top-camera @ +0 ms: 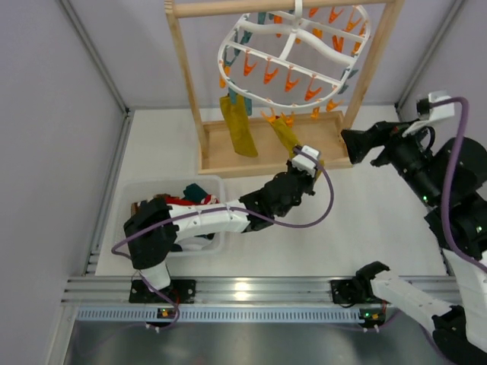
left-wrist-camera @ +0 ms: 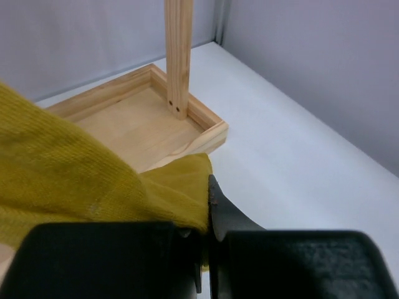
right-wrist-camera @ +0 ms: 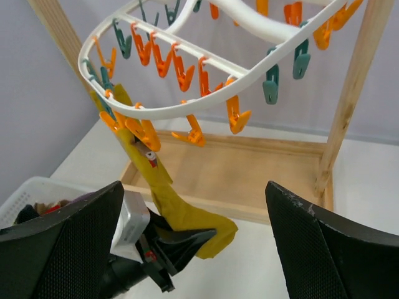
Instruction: Remove the socks clipped to the hanger
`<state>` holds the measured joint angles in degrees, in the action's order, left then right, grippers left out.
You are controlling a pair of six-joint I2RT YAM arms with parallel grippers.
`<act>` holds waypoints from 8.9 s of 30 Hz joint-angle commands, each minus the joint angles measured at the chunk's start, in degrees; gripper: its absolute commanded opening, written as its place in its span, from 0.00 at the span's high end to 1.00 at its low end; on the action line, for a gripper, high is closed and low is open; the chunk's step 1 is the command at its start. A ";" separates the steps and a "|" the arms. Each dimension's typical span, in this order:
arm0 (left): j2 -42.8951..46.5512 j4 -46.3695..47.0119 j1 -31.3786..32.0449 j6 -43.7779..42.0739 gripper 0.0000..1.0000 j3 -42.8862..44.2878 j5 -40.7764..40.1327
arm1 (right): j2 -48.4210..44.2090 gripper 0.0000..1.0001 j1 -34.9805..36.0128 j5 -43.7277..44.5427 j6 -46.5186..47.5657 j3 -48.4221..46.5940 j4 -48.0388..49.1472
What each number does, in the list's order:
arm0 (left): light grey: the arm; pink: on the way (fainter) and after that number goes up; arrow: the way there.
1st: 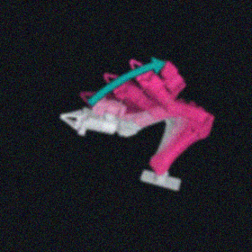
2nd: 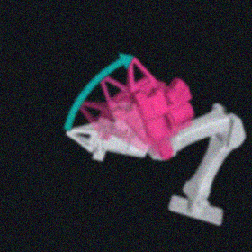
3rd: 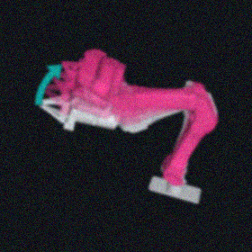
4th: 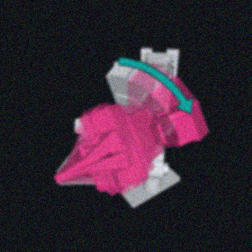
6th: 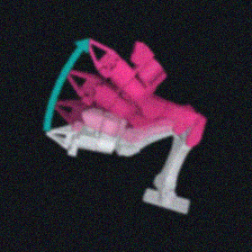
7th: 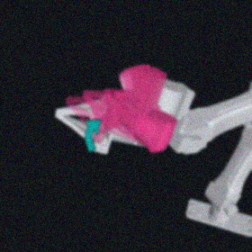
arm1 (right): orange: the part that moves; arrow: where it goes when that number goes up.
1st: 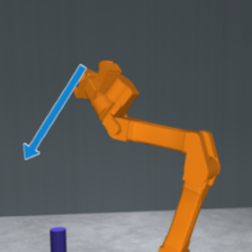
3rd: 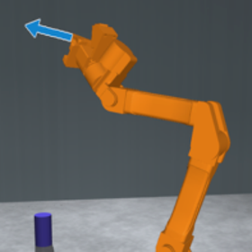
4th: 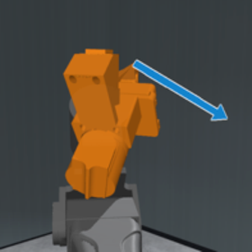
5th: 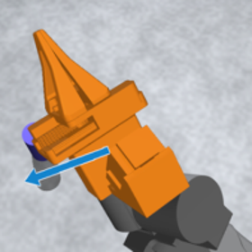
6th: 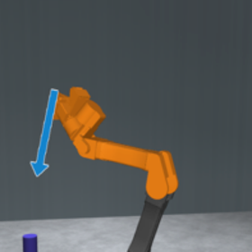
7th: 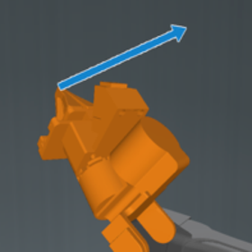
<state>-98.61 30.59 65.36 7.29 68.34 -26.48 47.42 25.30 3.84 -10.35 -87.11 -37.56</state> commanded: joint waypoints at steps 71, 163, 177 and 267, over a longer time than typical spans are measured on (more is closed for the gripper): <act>-7.74 -11.43 7.67 -12.83 1.00 10.86 -14.04 | 24.04 0.44 11.26 7.85 14.66 -2.72 15.67; 65.66 -65.22 -41.63 30.15 0.01 -18.94 21.21 | 19.47 0.76 1.24 4.87 8.06 4.58 17.96; 54.05 -17.26 -37.96 20.25 0.01 -33.16 49.29 | 19.47 0.77 1.07 2.32 6.57 5.46 18.14; -18.81 -9.49 10.66 -26.36 1.00 24.30 -18.87 | 34.75 0.41 26.03 56.99 14.48 -16.16 -2.69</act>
<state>-116.95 21.67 75.42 -20.32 90.08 -46.35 80.42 51.92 59.42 2.20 -103.13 -44.49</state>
